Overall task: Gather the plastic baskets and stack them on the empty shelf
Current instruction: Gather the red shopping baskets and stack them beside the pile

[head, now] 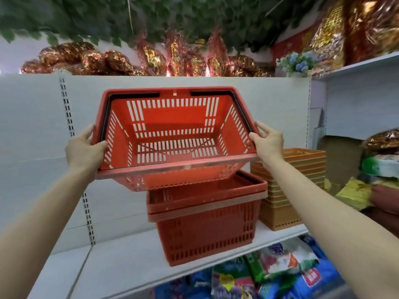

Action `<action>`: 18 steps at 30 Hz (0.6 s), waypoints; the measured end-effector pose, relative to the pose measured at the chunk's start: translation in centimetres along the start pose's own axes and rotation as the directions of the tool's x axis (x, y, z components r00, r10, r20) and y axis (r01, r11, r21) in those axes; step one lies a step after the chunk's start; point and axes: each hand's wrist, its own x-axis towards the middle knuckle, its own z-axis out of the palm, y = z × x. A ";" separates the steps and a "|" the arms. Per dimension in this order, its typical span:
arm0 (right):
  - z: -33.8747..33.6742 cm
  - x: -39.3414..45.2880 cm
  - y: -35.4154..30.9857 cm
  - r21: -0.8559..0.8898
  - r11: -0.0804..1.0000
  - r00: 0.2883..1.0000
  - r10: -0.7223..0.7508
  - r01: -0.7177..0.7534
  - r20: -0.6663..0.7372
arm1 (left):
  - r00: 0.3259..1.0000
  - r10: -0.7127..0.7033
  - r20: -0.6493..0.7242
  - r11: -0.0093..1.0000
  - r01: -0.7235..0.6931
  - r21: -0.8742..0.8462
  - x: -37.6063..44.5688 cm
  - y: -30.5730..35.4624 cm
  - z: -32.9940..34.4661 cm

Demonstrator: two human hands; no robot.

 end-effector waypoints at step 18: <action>-2.8 8.7 13.2 -0.455 0.875 0.911 0.312 -0.165 0.270 | 0.903 -0.420 0.096 0.855 0.358 0.377 -0.5 -5.7 11.4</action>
